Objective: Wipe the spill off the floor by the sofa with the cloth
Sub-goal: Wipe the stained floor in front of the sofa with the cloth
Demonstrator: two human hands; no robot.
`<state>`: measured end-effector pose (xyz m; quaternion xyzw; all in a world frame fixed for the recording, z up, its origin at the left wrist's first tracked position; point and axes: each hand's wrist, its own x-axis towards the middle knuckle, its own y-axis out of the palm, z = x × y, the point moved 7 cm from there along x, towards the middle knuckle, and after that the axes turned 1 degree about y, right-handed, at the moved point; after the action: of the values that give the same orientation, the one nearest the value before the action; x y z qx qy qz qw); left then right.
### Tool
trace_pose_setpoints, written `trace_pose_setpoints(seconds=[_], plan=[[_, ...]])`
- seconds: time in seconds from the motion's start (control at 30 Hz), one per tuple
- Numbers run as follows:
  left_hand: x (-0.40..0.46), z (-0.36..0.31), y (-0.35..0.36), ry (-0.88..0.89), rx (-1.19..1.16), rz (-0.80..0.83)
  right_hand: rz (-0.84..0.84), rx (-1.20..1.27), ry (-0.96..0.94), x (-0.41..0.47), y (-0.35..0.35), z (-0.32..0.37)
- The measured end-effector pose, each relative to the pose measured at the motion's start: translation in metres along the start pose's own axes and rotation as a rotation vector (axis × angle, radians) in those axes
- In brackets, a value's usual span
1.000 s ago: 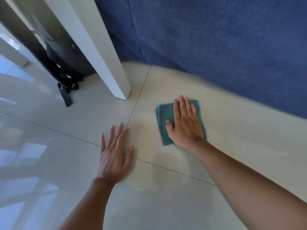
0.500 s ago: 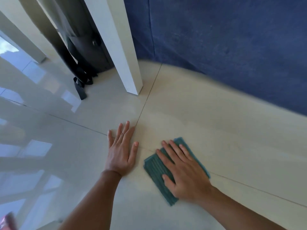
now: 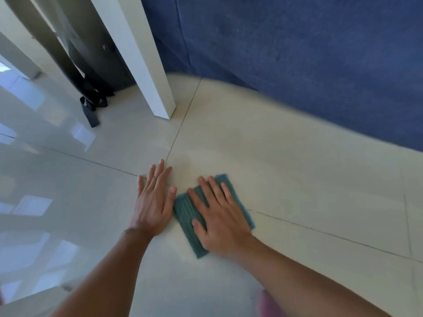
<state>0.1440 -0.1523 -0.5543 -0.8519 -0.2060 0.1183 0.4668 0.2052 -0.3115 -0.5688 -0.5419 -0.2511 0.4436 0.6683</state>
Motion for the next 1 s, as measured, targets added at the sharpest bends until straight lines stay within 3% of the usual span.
trace_pose_setpoints(seconds=[0.1,0.37,0.5,0.6,0.67,0.8,1.0], plan=[[-0.004,-0.011,0.015,0.064,0.126,0.067,0.012,-0.038,-0.022,-0.048,0.01,-0.022],[0.024,-0.086,0.058,0.175,0.145,0.153,-0.01,-0.077,0.539,-0.119,-0.034,-0.18],[0.034,-0.115,0.072,0.241,0.184,0.191,-0.044,0.075,0.573,-0.107,-0.045,-0.196],[0.043,-0.152,0.081,0.373,0.246,0.171,-0.248,0.347,0.627,-0.116,-0.069,-0.21],[0.048,-0.184,0.092,0.469,0.246,0.183,-0.325,0.317,0.693,-0.129,-0.083,-0.224],[0.055,-0.229,0.124,0.435,0.313,0.36,-0.232,0.352,0.829,-0.133,-0.087,-0.247],[0.057,-0.252,0.129,0.376,0.423,0.427,-0.215,0.465,0.86,-0.125,-0.096,-0.25]])
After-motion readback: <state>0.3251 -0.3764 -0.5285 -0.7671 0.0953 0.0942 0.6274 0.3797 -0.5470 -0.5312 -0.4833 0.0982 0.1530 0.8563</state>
